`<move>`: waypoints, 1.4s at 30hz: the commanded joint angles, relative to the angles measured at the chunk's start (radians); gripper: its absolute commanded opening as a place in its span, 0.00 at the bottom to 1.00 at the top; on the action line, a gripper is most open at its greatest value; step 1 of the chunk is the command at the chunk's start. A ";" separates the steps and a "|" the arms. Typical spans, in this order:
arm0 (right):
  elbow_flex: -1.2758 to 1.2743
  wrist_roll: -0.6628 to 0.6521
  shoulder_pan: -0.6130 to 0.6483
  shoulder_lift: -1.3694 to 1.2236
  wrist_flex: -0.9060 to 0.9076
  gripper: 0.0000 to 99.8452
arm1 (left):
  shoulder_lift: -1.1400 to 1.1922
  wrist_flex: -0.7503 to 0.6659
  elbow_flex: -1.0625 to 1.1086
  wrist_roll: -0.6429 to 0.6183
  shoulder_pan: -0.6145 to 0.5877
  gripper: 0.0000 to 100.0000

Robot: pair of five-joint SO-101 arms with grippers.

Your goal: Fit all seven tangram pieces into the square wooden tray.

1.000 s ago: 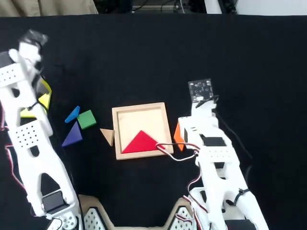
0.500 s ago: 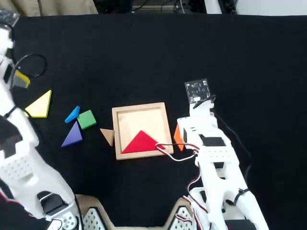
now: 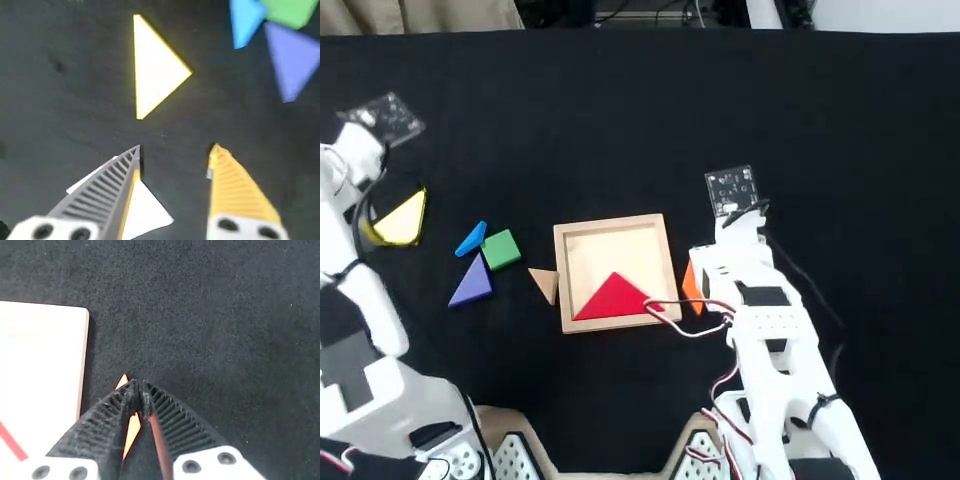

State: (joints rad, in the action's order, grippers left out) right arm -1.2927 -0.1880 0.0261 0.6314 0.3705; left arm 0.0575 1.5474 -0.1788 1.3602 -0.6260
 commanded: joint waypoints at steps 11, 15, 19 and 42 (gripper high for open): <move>0.008 -0.006 0.015 0.018 -0.021 0.01 | -0.041 -0.583 0.384 0.023 0.005 0.36; 0.007 -0.008 0.015 0.018 -0.021 0.01 | 0.049 -0.585 0.341 -0.063 0.042 0.36; 0.004 -0.008 0.015 0.018 -0.021 0.01 | 0.227 -0.571 0.174 -0.141 0.039 0.36; 0.004 -0.008 0.017 0.018 -0.023 0.01 | 0.605 -0.377 -0.242 -0.103 0.090 0.37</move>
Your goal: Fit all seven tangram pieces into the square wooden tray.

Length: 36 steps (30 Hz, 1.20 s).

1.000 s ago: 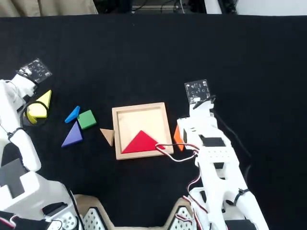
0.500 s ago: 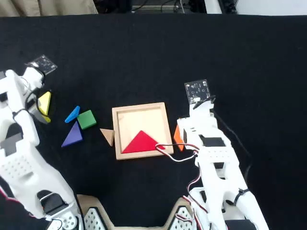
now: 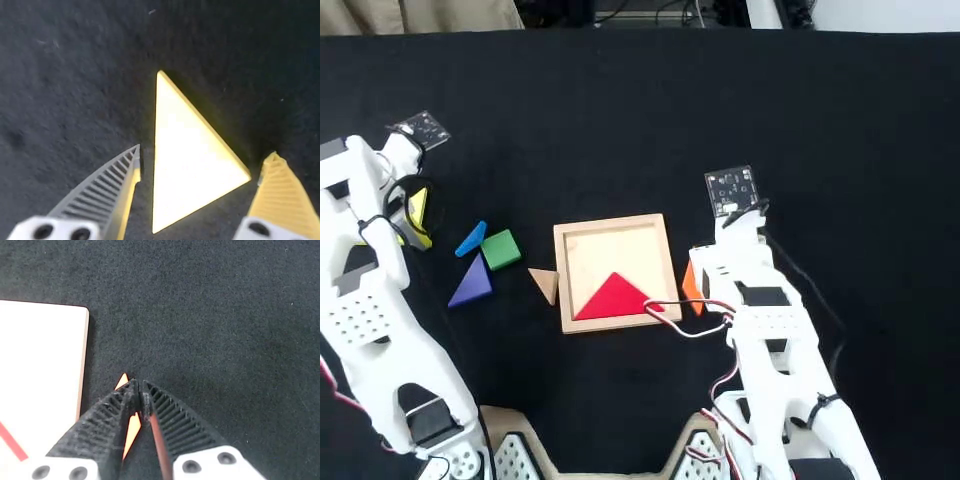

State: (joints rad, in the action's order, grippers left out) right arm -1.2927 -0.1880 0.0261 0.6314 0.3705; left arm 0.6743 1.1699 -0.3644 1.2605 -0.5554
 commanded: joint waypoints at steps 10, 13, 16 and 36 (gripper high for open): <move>0.004 -0.008 0.020 0.018 -0.023 0.01 | -0.009 -0.043 -0.050 0.000 -0.012 0.37; -0.001 -0.008 0.046 0.018 -0.023 0.01 | 0.035 -0.095 -0.041 0.000 -0.015 0.37; -0.005 -0.008 0.048 0.018 -0.023 0.01 | 0.077 -0.071 -0.062 0.021 -0.015 0.37; -0.027 -0.008 0.048 0.018 -0.078 0.01 | 0.103 0.144 -0.203 0.130 -0.053 0.36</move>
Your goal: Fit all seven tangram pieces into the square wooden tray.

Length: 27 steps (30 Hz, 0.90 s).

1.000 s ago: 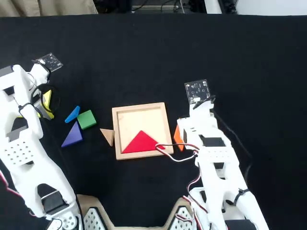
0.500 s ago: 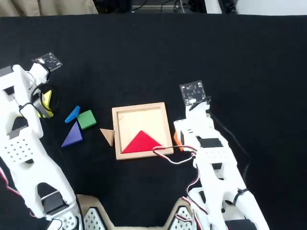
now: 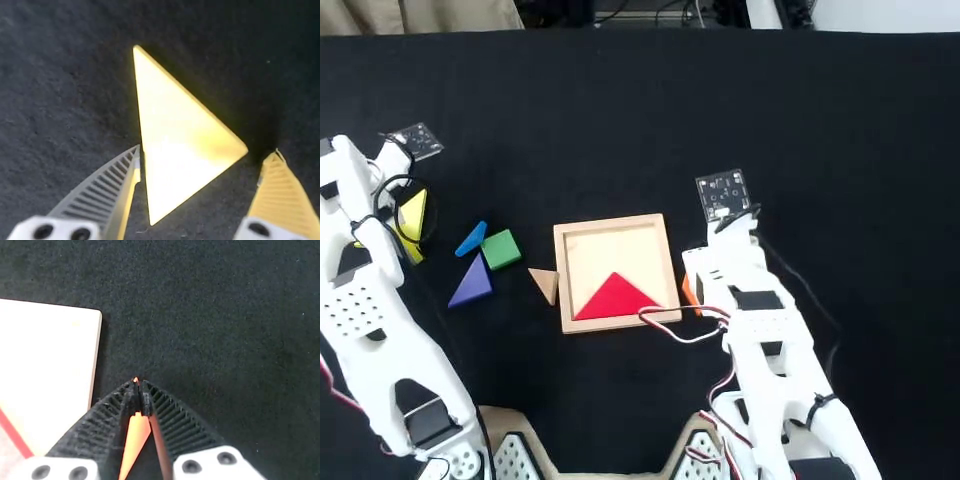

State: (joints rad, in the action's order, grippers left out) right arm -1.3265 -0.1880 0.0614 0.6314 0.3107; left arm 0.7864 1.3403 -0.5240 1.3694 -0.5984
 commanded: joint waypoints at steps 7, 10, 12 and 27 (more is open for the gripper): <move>0.005 -0.008 0.012 0.018 -0.018 0.01 | -0.009 -0.043 -0.042 -0.006 -0.008 0.36; 0.007 -0.008 0.012 0.018 -0.018 0.01 | -0.009 -0.044 -0.051 -0.087 0.004 0.36; 0.007 -0.008 0.012 0.018 -0.018 0.01 | -0.009 -0.044 -0.050 -0.097 0.008 0.36; 0.005 -0.008 0.012 0.018 -0.018 0.01 | -0.008 -0.038 -0.030 -0.153 0.025 0.29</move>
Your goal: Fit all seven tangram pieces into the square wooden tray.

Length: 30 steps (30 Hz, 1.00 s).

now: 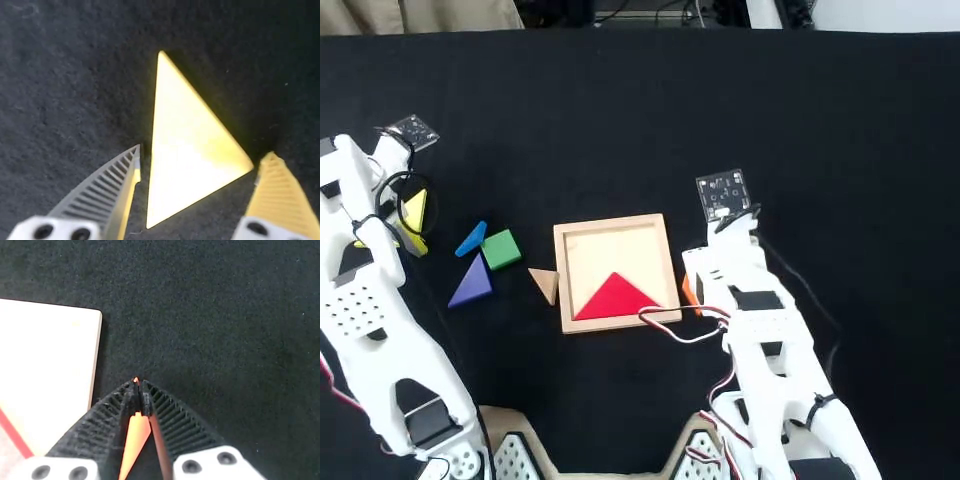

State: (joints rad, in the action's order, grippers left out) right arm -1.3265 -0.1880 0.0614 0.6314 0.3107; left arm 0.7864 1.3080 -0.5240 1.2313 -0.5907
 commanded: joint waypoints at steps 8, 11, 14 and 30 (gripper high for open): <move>0.005 -0.008 0.012 0.018 -0.018 0.01 | -0.011 0.021 -0.028 -0.017 0.008 0.24; 0.005 -0.008 0.012 0.018 -0.018 0.01 | -0.023 0.074 -0.031 -0.018 0.019 0.23; 0.005 -0.008 0.012 0.018 -0.018 0.01 | -0.046 0.166 -0.093 -0.025 0.033 0.23; 0.008 -0.008 0.006 0.024 -0.015 0.01 | -0.397 0.453 -0.134 -0.736 0.189 0.23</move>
State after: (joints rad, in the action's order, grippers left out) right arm -1.3265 -0.1880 0.0614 0.6314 0.3107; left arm 0.5762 1.7469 -0.7188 0.7419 -0.4634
